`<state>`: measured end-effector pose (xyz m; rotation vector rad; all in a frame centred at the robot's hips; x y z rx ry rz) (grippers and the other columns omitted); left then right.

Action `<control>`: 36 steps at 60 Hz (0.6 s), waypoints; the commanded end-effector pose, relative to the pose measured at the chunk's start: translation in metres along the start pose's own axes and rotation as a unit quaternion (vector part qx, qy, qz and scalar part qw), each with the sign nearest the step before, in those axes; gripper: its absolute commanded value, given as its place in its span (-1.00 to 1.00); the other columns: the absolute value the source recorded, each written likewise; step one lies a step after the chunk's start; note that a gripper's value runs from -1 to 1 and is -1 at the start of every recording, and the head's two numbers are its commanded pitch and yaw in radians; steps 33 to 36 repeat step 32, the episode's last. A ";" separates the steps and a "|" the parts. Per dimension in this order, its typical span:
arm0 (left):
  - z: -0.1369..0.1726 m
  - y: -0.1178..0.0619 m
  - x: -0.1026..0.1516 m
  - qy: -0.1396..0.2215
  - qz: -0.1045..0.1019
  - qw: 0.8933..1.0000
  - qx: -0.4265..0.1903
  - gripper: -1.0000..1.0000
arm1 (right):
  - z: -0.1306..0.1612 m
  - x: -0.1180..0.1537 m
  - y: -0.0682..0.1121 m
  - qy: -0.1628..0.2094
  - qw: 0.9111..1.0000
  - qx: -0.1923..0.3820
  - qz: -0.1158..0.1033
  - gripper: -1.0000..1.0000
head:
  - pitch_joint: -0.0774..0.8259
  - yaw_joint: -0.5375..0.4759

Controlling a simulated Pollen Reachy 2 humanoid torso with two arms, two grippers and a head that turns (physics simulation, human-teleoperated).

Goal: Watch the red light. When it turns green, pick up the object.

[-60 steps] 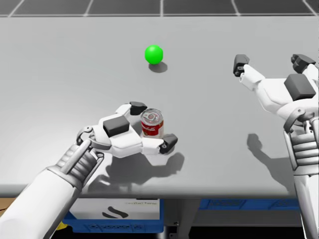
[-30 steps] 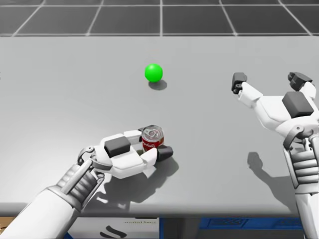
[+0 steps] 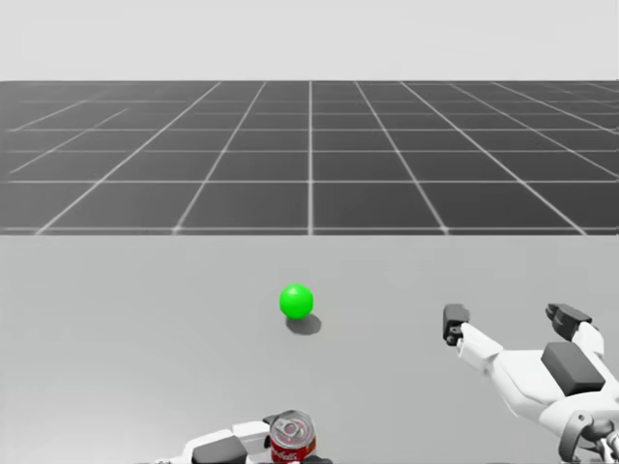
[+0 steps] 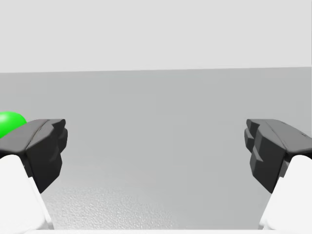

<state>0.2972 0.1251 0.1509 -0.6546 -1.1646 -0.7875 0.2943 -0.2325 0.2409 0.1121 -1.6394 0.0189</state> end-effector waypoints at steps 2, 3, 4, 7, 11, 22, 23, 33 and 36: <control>0.011 0.001 0.026 -0.032 -0.006 0.999 0.012 1.00 | 0.000 -0.002 0.003 -0.001 1.000 0.001 -0.004 -1.00 | -0.22 0.08; 0.012 0.002 0.029 -0.034 -0.007 0.999 0.014 1.00 | 0.000 -0.002 0.003 -0.001 1.000 0.001 -0.004 -1.00 | -0.22 0.08; 0.015 0.002 0.035 -0.040 -0.009 0.999 0.017 1.00 | 0.000 -0.002 0.003 -0.001 1.000 0.001 -0.004 -1.00 | -0.22 0.08; 0.021 0.003 0.046 -0.051 -0.016 0.998 0.024 1.00 | 0.000 -0.002 0.002 -0.001 1.000 0.001 -0.003 -1.00 | -0.23 0.08; 0.033 0.003 0.066 -0.072 -0.037 0.996 0.040 1.00 | -0.001 -0.002 0.002 0.001 1.000 0.000 -0.005 -1.00 | -0.23 0.08; 0.062 0.001 0.126 -0.129 -0.069 0.986 0.081 1.00 | -0.003 -0.002 0.004 0.001 1.000 -0.022 0.003 -1.00 | -0.25 0.09; 0.066 0.000 0.134 -0.138 -0.074 0.984 0.085 1.00 | -0.004 -0.002 0.004 -0.006 1.000 -0.030 0.009 -1.00 | -0.25 0.09; 0.087 -0.016 0.182 -0.197 -0.119 0.968 0.104 1.00 | -0.011 -0.007 0.005 -0.053 0.996 -0.066 0.018 -1.00 | -0.26 0.10; 0.087 -0.016 0.182 -0.197 -0.119 0.968 0.104 1.00 | -0.011 -0.007 0.005 -0.053 0.996 -0.066 0.018 -1.00 | -0.26 0.10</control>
